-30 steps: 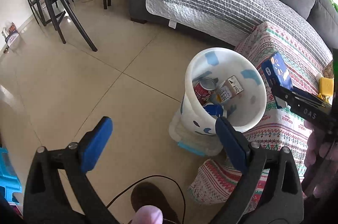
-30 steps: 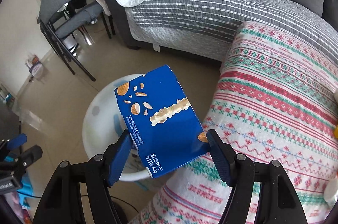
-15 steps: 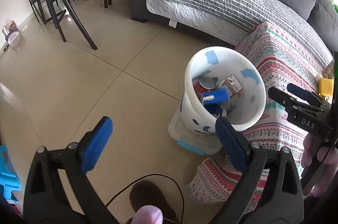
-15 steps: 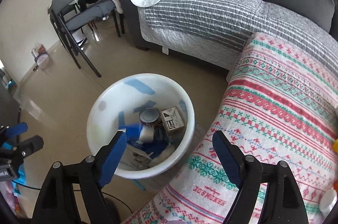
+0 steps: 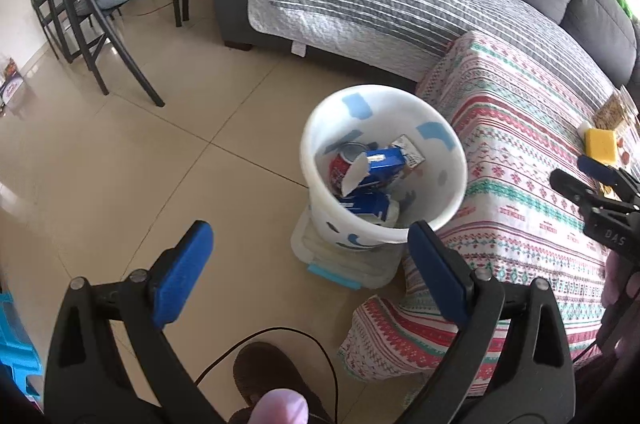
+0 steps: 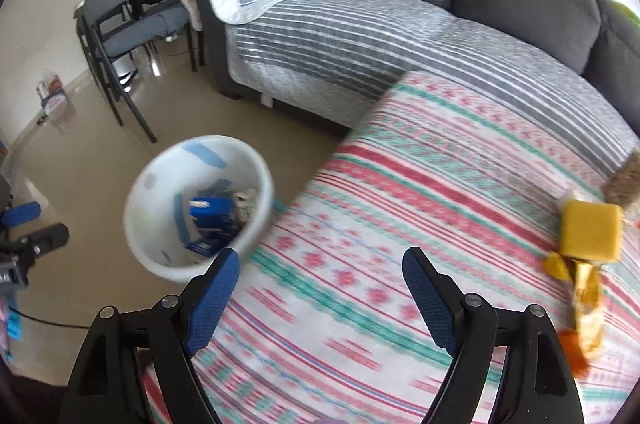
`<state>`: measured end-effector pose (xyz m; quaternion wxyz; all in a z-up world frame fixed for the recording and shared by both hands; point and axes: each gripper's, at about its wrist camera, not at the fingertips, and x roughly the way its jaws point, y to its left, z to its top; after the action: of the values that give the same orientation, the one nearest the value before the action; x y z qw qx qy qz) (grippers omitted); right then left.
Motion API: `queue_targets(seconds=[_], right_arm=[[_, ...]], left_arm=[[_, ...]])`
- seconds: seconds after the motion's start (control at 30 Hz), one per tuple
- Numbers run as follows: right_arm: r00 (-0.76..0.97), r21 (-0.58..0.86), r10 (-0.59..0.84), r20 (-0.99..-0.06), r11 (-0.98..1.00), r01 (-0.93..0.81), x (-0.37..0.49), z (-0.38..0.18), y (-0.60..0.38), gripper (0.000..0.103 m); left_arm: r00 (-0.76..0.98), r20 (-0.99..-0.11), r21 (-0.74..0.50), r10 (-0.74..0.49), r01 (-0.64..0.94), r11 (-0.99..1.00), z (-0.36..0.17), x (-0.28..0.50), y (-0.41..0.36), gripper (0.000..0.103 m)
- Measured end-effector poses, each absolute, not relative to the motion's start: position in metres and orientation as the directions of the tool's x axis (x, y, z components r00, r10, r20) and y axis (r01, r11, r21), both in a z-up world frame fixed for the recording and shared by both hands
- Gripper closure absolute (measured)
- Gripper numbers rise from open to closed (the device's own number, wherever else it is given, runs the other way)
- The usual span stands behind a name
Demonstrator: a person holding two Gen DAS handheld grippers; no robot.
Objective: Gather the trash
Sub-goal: 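Move both grippers back over the trash on the table, then grasp the white AD milk bottle with the right gripper while the left grasps the orange peel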
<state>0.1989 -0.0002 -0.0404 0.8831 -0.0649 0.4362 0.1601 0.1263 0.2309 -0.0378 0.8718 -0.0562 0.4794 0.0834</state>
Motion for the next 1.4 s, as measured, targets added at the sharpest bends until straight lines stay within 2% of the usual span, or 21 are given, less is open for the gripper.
queue_targets(seconds=[0.27, 0.77, 0.97, 1.1, 1.33, 1.37, 1.4], right_arm=[[0.554, 0.067, 0.187, -0.811, 0.971, -0.229, 0.188, -0.033, -0.078, 0.017], [0.468, 0.018, 0.068, -0.881, 0.994, -0.111, 0.17, -0.05, -0.173, 0.017], [0.398, 0.09, 0.128, -0.908, 0.989, -0.113, 0.167, -0.068, -0.186, 0.017], [0.419, 0.044, 0.099, -0.903, 0.989, -0.14, 0.168, -0.071, -0.184, 0.017], [0.39, -0.121, -0.047, -0.919, 0.978, -0.168, 0.18, -0.093, -0.17, 0.019], [0.382, -0.152, -0.082, -0.921, 0.976, -0.157, 0.182, -0.097, -0.169, 0.021], [0.378, -0.18, -0.112, -0.919, 0.972, -0.15, 0.183, -0.1, -0.169, 0.028]], left_arm=[[0.534, -0.844, -0.014, 0.061, -0.134, 0.991, -0.034, 0.131, 0.198, 0.005], [0.532, -0.847, -0.032, 0.008, -0.065, 0.997, -0.031, 0.143, 0.149, 0.005], [0.529, -0.849, -0.023, 0.004, -0.044, 0.999, -0.031, 0.143, 0.138, 0.005], [0.526, -0.85, -0.019, 0.007, -0.044, 0.999, -0.032, 0.142, 0.139, 0.005], [0.52, -0.854, -0.022, 0.015, -0.065, 0.998, -0.033, 0.142, 0.145, 0.005], [0.52, -0.854, -0.023, 0.015, -0.067, 0.997, -0.033, 0.142, 0.145, 0.005], [0.519, -0.855, -0.024, 0.015, -0.068, 0.997, -0.033, 0.142, 0.145, 0.005]])
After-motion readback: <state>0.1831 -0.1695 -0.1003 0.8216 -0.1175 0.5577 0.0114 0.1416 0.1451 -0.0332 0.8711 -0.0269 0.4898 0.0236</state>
